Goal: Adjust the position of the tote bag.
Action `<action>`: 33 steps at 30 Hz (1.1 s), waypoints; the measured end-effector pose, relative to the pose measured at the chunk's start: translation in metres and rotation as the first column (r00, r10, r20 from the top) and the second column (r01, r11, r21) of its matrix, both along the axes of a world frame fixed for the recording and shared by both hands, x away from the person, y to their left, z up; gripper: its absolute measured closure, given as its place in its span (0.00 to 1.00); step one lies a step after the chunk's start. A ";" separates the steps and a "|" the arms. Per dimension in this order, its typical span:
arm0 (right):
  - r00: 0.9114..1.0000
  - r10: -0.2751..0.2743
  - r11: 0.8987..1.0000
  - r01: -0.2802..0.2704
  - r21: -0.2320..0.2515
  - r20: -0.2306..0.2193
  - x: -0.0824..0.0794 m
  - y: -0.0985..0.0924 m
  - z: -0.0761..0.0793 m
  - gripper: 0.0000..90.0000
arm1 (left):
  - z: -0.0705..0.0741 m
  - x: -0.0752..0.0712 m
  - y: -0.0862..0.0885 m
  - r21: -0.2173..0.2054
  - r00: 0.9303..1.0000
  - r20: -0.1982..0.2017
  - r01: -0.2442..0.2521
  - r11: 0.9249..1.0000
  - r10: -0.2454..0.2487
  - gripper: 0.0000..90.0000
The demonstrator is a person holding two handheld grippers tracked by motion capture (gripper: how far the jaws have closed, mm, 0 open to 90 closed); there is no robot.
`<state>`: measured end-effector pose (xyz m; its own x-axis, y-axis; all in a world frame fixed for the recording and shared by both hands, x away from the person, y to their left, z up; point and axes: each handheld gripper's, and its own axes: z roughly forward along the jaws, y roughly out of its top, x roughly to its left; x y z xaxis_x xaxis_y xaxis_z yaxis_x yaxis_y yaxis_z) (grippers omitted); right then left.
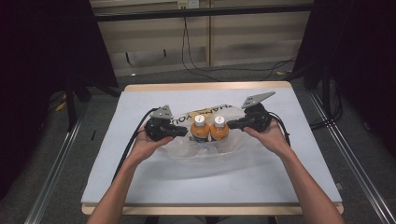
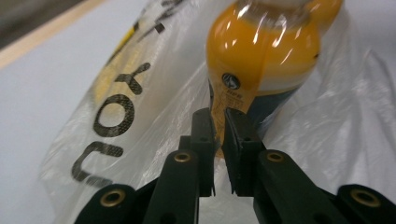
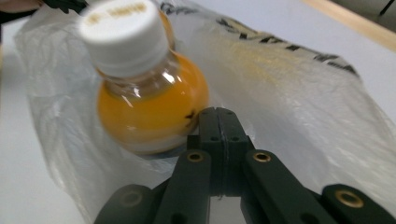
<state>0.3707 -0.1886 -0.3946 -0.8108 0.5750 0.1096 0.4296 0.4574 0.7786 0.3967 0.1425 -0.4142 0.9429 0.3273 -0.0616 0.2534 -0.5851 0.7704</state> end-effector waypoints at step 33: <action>0.993 -0.058 0.920 0.014 -0.392 -0.102 0.011 0.000 -0.068 1.00 | -0.047 0.005 0.004 0.390 0.999 0.047 -0.043 0.920 0.027 0.92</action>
